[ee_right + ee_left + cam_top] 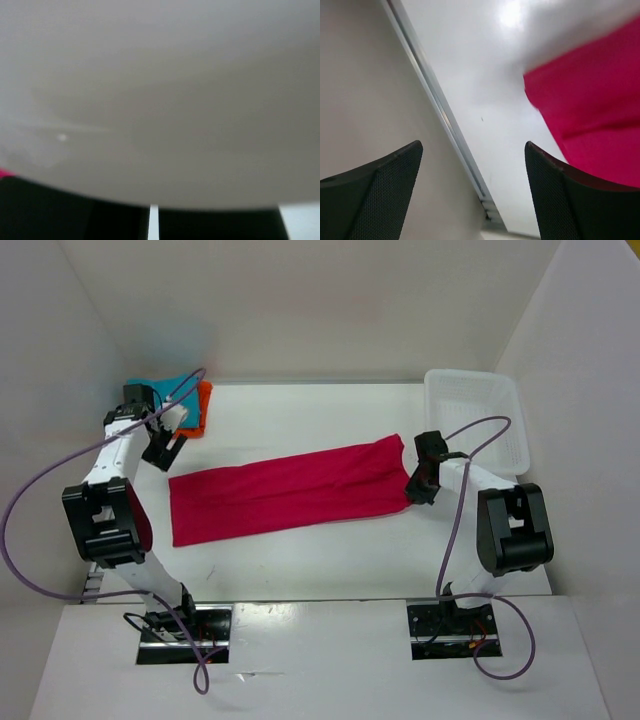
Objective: Fold and stack the t-shirts
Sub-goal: Fold the other side of the tshirt into a rectangle
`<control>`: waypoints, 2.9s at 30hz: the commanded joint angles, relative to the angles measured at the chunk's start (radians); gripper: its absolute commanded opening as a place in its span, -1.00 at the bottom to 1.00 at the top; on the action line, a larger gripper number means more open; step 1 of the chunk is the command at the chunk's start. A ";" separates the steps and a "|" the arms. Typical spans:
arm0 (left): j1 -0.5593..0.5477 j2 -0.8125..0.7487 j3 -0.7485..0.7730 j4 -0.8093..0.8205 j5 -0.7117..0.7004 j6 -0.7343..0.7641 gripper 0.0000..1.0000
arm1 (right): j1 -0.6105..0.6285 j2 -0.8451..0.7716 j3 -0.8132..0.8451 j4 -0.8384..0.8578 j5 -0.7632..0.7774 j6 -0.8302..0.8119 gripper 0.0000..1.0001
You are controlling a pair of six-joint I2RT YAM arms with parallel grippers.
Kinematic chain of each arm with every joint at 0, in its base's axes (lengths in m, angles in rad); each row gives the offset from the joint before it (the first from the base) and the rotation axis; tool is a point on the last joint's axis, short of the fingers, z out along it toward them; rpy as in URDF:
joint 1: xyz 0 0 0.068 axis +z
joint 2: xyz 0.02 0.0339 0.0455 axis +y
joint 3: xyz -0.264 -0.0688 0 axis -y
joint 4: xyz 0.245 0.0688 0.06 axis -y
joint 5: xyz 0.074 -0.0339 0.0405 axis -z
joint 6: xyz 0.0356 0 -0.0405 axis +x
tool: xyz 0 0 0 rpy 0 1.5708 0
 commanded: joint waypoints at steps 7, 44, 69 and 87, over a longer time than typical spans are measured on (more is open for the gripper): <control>-0.068 0.199 0.072 0.077 0.217 -0.070 0.82 | -0.001 -0.010 0.007 -0.047 0.050 -0.034 -0.94; -0.568 0.110 0.356 0.042 0.547 -0.072 0.89 | 0.168 0.025 0.029 -0.137 0.112 0.029 -0.46; -0.878 0.603 0.659 0.132 0.637 -0.343 0.55 | 0.082 -0.075 0.073 -0.196 0.160 -0.017 0.02; -0.846 0.584 0.629 0.175 0.665 -0.409 0.15 | 0.082 -0.075 0.073 -0.196 0.142 -0.017 0.02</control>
